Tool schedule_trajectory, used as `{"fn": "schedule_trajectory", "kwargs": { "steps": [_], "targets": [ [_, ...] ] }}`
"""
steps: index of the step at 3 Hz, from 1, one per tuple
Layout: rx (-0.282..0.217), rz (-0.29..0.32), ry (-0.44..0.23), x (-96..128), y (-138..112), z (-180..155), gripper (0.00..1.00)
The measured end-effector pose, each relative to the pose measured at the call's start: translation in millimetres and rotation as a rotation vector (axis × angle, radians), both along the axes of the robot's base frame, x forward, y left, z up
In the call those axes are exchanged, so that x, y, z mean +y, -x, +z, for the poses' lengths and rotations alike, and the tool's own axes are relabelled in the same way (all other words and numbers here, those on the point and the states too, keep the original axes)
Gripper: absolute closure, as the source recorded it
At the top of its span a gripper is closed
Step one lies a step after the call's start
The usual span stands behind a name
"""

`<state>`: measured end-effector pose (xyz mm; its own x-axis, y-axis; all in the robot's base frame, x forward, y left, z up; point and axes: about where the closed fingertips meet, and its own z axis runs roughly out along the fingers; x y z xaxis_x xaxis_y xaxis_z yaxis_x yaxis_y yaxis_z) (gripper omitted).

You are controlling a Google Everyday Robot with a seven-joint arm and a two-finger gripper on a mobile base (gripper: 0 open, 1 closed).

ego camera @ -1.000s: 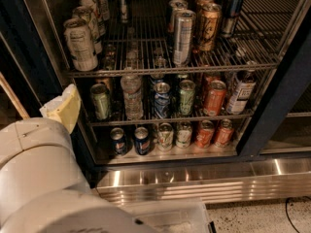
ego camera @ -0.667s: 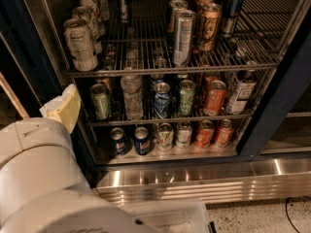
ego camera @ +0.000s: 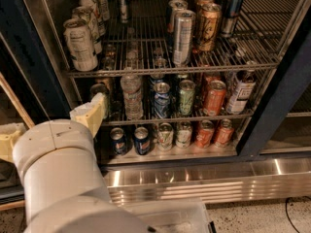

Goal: Pick 7up can from top shelf of fridge

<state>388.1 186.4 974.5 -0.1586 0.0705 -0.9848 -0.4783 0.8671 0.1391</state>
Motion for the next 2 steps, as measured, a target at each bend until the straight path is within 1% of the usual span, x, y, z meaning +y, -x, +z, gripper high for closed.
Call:
{"fn": "schedule_trajectory", "kwargs": {
  "steps": [1, 2],
  "targets": [
    [0.0, 0.0, 0.0, 0.0, 0.0, 0.0, 0.0],
    [-0.007, -0.029, -0.024, -5.5, -1.8, -0.2, 0.0]
  ]
}}
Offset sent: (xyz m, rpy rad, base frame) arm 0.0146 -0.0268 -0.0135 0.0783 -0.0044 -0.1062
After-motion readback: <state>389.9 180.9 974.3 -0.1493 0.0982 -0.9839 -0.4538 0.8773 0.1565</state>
